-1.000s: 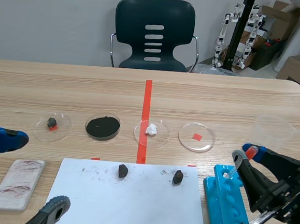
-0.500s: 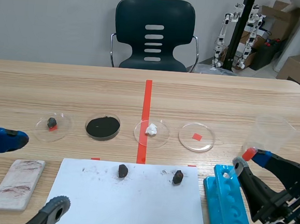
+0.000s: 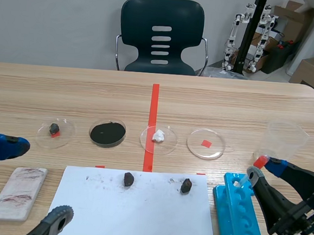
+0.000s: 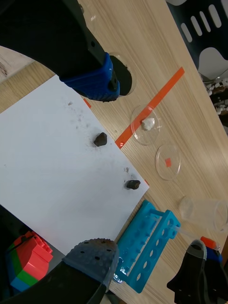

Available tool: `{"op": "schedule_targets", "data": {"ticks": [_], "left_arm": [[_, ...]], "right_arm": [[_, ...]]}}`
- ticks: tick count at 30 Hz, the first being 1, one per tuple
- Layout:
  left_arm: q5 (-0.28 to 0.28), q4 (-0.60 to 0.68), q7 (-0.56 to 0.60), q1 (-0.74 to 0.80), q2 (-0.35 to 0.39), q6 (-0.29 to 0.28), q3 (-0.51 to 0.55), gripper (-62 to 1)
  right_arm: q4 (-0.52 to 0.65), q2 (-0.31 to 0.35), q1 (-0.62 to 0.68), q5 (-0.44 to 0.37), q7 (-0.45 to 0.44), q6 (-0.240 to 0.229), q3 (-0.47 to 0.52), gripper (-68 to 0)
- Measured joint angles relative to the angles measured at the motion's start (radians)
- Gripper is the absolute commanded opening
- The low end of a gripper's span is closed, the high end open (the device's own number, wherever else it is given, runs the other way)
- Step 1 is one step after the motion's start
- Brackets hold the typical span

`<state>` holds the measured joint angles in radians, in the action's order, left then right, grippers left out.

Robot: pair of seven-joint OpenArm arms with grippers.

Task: Pick up the dropper by the top with the right hand

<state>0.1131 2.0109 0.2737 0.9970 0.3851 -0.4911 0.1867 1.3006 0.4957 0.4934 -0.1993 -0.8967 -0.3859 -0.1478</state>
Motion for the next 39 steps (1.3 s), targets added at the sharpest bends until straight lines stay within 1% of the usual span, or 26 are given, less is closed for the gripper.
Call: {"op": "schedule_targets", "data": {"ticks": [4,16,17,20,21,27,29,30,39], "left_arm": [[0.000,0.000,0.000,0.000,0.000,0.000,0.000,-0.4],[0.000,0.000,0.000,0.000,0.000,0.000,0.000,-0.4],[0.000,0.000,0.000,0.000,0.000,0.000,0.000,-0.4],[0.000,0.000,0.000,0.000,0.000,0.000,0.000,-0.4],[0.000,0.000,0.000,0.000,0.000,0.000,0.000,-0.4],[0.000,0.000,0.000,0.000,0.000,0.000,0.000,-0.4],[0.000,0.000,0.000,0.000,0.000,0.000,0.000,-0.4],[0.000,0.000,0.000,0.000,0.000,0.000,0.000,-0.4],[0.000,0.000,0.000,0.000,0.000,0.000,0.000,-0.4]], "right_arm": [[0.000,0.000,-0.009,0.000,0.019,0.000,0.000,-46.2],[0.000,0.000,-0.019,0.000,0.018,0.000,0.000,-46.2],[0.000,0.000,-0.019,0.000,0.018,0.000,0.000,-46.5],[0.000,0.000,-0.019,0.000,0.018,0.000,0.000,-53.0],[0.000,0.000,-0.019,0.000,0.017,0.000,0.000,-54.0],[0.000,0.000,-0.019,0.000,0.015,0.000,0.000,-54.2],[0.000,0.000,-0.019,0.000,0.015,0.000,0.000,-57.3],[0.000,0.000,-0.019,0.000,0.015,0.000,0.000,-57.8],[0.000,0.000,-0.019,0.000,0.014,0.000,0.000,-57.7]]}}
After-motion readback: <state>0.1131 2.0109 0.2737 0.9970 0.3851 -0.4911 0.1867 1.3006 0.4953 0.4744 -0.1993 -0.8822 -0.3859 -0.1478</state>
